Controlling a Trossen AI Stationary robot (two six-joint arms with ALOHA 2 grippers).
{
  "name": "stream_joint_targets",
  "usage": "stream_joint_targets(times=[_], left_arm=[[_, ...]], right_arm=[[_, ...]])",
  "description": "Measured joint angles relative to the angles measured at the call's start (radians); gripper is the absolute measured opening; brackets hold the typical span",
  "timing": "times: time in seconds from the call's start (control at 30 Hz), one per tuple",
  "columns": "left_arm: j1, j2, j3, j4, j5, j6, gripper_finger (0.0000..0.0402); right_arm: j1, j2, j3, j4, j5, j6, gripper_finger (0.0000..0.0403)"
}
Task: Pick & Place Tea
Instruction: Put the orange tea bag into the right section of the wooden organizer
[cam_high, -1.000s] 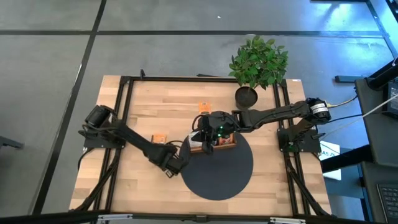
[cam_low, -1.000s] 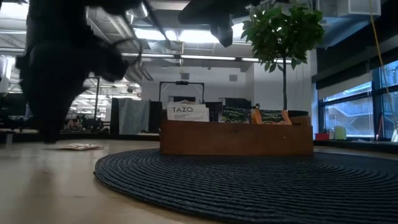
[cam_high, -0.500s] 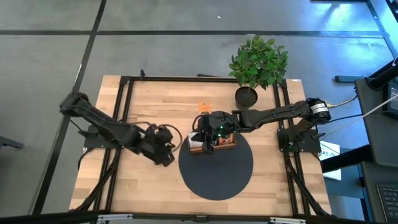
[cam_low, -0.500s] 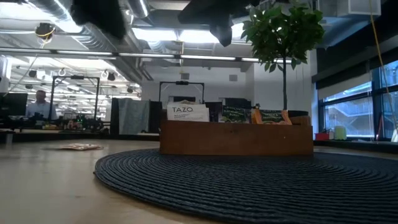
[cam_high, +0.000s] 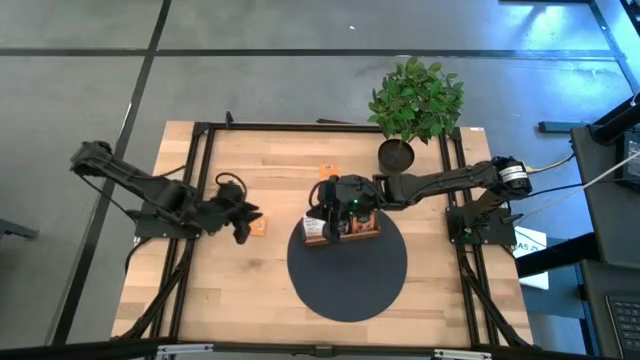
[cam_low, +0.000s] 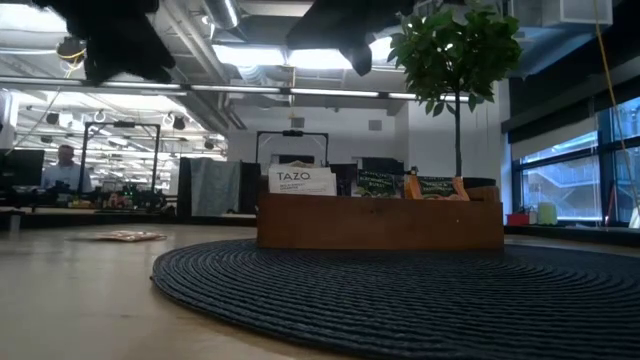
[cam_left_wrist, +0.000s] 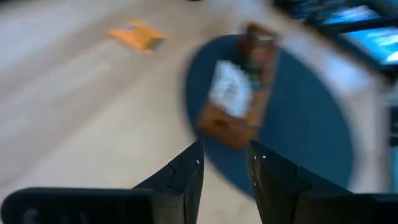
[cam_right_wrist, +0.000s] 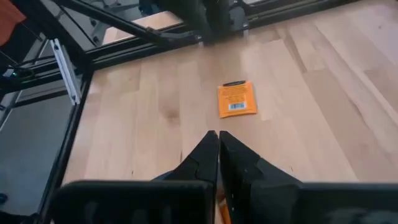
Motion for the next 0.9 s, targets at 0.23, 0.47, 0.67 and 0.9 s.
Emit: stream_joint_targets(times=[0.23, 0.47, 0.67, 0.9], left_arm=[[0.089, -0.143, -0.321, 0.508, 0.18, 0.218, 0.0116], [0.153, -0.183, -0.415, 0.425, 0.138, 0.189, 0.0116], [0.153, -0.15, -0.481, 0.418, 0.135, 0.152, 0.0116], [0.153, -0.095, -0.533, 0.424, 0.167, 0.086, 0.0116]], right_arm=[[-0.035, 0.0, 0.0, 0.005, 0.0, 0.001, 0.0019], [-0.049, 0.0, 0.0, 0.005, -0.001, 0.003, 0.0019], [-0.049, 0.0, 0.0, 0.005, 0.0, -0.029, 0.0019], [-0.049, 0.0, 0.0, 0.005, 0.045, -0.051, 0.0019]])
